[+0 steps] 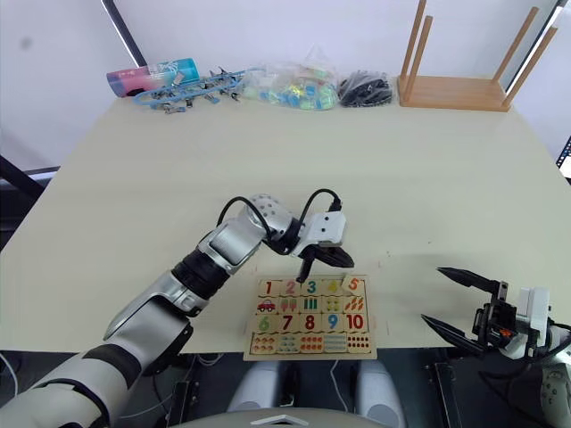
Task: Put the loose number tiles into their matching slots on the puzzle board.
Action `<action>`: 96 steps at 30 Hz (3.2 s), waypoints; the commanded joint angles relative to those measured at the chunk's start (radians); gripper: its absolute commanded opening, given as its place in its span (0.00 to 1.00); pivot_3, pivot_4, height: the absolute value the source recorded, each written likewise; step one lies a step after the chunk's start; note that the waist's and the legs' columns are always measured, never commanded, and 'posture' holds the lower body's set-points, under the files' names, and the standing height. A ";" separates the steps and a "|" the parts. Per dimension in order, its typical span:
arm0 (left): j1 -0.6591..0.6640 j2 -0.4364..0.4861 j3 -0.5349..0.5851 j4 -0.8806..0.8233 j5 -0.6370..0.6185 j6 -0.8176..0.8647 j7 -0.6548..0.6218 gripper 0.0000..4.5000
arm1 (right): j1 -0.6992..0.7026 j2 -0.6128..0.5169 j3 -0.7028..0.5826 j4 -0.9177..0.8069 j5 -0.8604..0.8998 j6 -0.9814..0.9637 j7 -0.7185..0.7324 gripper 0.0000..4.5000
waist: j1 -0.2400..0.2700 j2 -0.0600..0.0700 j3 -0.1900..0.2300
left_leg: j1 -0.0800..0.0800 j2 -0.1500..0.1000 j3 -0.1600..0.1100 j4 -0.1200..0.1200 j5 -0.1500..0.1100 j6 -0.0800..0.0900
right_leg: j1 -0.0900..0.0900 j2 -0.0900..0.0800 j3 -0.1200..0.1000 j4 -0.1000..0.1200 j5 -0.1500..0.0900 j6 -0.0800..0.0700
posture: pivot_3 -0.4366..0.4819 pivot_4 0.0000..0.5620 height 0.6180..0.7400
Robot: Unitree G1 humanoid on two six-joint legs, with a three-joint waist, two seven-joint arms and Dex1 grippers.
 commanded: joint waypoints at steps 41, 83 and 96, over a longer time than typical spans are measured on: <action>0.049 0.022 0.018 -0.091 0.020 0.011 -0.054 0.02 | -0.018 -0.013 -0.022 0.001 0.008 -0.011 0.007 1.00 | 0.000 0.000 0.000 | 0.000 0.000 0.000 0.000 0.000 0.000 | 0.000 0.000 0.000 0.000 0.000 0.000 | 0.48 0.27 0.98; 0.234 0.169 0.455 -0.126 -0.258 -0.003 -0.005 0.02 | -0.027 -0.001 -0.019 0.046 0.000 -0.032 0.011 1.00 | -0.001 0.000 0.000 | 0.000 0.001 -0.001 0.000 0.000 0.000 | 0.000 0.000 -0.001 0.000 0.000 0.000 | 0.48 0.27 0.98; 0.597 0.327 0.769 -0.215 -0.372 -0.079 0.089 0.52 | -0.045 -0.027 -0.051 0.121 -0.005 -0.055 0.020 1.00 | -0.008 0.001 0.000 | 0.002 0.002 0.001 -0.002 0.000 0.000 | 0.000 -0.001 -0.001 0.000 0.000 0.000 | 0.48 0.27 0.98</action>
